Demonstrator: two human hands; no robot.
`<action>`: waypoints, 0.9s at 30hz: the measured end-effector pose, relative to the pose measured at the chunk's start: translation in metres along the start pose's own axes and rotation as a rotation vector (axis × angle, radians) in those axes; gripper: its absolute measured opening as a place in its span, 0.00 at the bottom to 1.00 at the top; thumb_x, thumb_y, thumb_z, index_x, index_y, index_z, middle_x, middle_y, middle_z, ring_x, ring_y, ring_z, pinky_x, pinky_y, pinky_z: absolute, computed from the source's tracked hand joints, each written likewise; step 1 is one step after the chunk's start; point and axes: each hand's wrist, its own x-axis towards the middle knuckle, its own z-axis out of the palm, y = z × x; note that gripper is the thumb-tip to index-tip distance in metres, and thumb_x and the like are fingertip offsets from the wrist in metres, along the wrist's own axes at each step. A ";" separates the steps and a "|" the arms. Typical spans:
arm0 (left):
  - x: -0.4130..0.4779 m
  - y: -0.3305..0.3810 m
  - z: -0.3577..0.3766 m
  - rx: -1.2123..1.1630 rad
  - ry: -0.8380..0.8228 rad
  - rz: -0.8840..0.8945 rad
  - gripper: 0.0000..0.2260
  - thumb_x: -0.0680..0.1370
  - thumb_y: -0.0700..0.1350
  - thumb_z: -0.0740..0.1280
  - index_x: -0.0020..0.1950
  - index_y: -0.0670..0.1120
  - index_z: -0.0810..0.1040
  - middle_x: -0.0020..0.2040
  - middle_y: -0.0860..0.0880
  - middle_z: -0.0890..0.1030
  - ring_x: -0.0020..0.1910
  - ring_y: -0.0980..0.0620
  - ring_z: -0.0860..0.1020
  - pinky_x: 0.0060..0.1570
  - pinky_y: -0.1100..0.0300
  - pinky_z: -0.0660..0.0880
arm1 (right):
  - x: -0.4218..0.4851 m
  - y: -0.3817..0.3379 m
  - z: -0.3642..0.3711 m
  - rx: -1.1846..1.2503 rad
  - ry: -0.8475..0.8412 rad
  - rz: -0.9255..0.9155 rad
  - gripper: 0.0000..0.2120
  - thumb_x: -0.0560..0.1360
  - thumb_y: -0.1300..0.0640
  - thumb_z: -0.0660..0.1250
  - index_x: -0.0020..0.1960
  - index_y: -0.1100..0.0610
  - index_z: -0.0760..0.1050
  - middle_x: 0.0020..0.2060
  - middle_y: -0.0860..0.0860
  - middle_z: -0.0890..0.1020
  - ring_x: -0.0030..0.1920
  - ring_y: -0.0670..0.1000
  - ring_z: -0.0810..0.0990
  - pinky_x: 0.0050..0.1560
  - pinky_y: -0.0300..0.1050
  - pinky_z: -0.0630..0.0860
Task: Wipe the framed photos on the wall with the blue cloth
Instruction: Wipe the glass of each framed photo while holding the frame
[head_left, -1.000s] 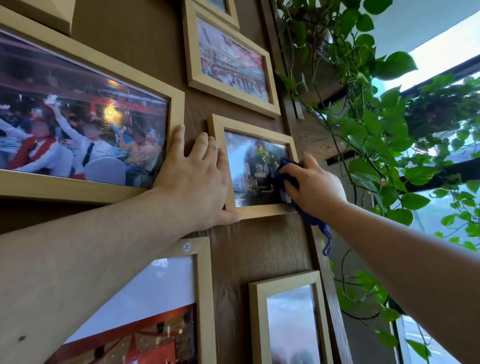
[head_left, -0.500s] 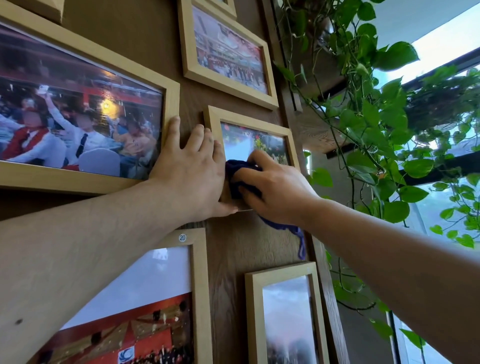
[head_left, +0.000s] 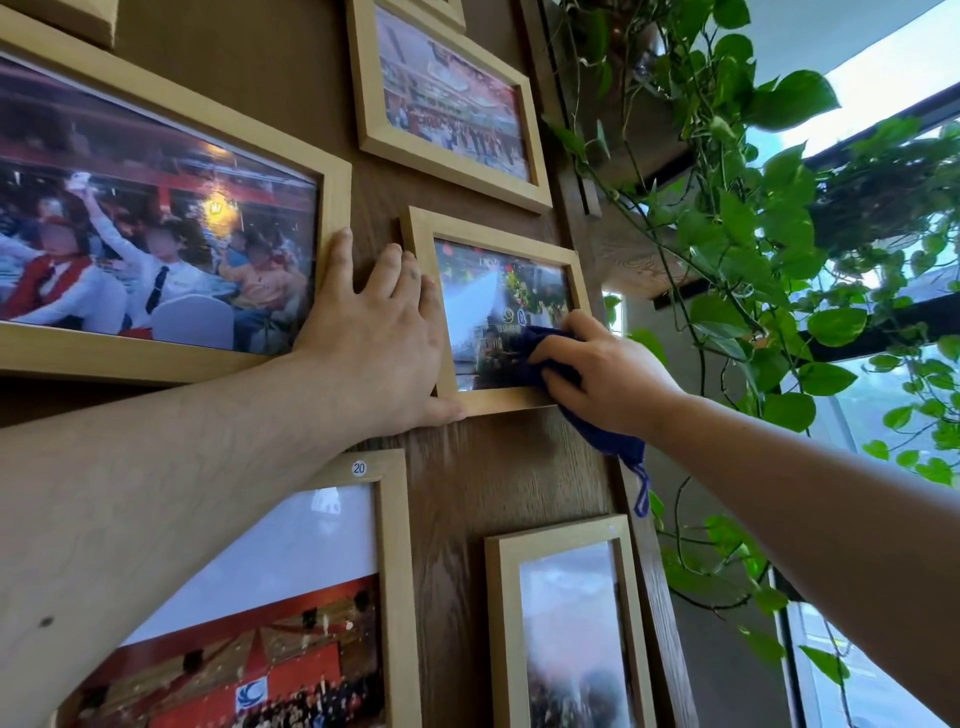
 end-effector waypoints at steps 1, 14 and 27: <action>0.000 0.000 0.000 0.002 -0.004 0.000 0.52 0.68 0.76 0.53 0.76 0.38 0.47 0.77 0.36 0.52 0.76 0.40 0.48 0.71 0.31 0.44 | -0.001 0.005 0.001 -0.014 -0.005 0.027 0.13 0.75 0.47 0.59 0.58 0.48 0.74 0.52 0.54 0.73 0.36 0.59 0.77 0.34 0.51 0.76; -0.002 0.001 -0.001 0.031 0.014 0.008 0.50 0.69 0.75 0.53 0.76 0.38 0.48 0.77 0.36 0.52 0.76 0.39 0.48 0.71 0.32 0.44 | -0.012 0.015 -0.005 -0.160 0.009 0.190 0.13 0.78 0.47 0.59 0.60 0.48 0.72 0.51 0.54 0.72 0.40 0.59 0.76 0.35 0.47 0.73; -0.057 -0.019 -0.009 -0.221 0.188 0.179 0.46 0.70 0.73 0.48 0.75 0.39 0.54 0.76 0.37 0.57 0.75 0.40 0.54 0.72 0.35 0.51 | -0.025 -0.070 -0.103 -0.370 -0.071 0.055 0.14 0.77 0.47 0.58 0.60 0.49 0.73 0.52 0.57 0.73 0.36 0.61 0.77 0.34 0.50 0.73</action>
